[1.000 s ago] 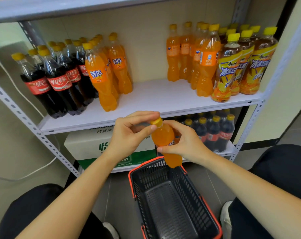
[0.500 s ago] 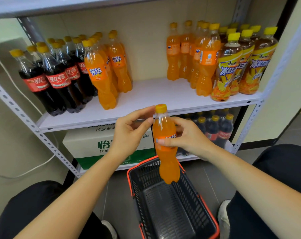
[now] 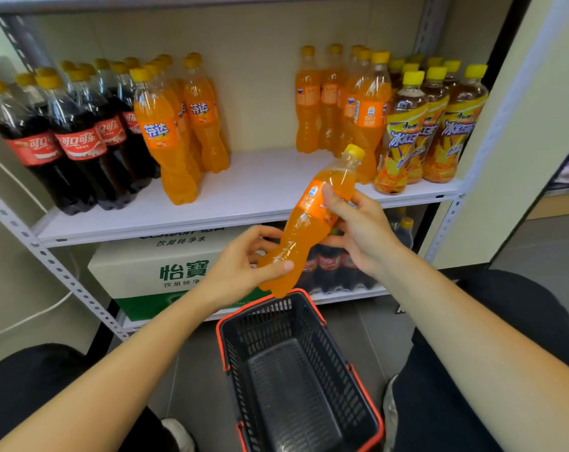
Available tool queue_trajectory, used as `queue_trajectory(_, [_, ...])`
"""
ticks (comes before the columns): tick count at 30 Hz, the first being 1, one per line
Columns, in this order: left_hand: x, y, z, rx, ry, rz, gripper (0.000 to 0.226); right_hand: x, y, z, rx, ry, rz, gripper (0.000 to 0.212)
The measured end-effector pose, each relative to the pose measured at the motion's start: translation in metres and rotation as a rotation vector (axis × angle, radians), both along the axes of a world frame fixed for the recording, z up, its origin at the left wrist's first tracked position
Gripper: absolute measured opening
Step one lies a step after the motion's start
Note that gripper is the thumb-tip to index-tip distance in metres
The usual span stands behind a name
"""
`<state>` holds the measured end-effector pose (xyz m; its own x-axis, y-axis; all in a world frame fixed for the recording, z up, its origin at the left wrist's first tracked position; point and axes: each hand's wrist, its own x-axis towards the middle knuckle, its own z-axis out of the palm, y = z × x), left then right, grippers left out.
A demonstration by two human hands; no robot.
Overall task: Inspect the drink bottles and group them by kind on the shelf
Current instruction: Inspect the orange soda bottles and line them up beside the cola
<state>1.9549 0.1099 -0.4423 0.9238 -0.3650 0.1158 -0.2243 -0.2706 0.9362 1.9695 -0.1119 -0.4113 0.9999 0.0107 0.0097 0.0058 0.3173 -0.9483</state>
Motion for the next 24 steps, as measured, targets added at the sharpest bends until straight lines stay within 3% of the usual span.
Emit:
queue_trajectory(4, [0.002,-0.002,0.007,-0.243,0.075,0.083,0.041,0.002,-0.005,-0.004,0.014,-0.037,0.127,0.062])
queue_trajectory(8, [0.0,-0.004,0.013,-0.345,0.098,0.063,0.033,0.003,-0.001,-0.011,-0.008,-0.024,0.221,0.084])
queue_trajectory(13, [-0.003,-0.006,0.022,-0.451,0.076,-0.011,0.04,0.007,0.001,-0.008,0.152,0.004,0.178,0.075])
queue_trajectory(16, [-0.004,-0.004,0.025,-0.48,-0.002,-0.002,0.042,0.01,0.003,-0.007,0.219,0.018,0.147,0.074])
queue_trajectory(19, [-0.006,-0.001,0.026,-0.459,-0.072,-0.058,0.06,0.01,0.005,-0.006,0.276,0.049,0.128,0.077])
queue_trajectory(24, [-0.009,0.003,0.029,-0.37,-0.158,-0.091,0.07,0.01,0.007,-0.008,0.312,0.084,0.126,0.065])
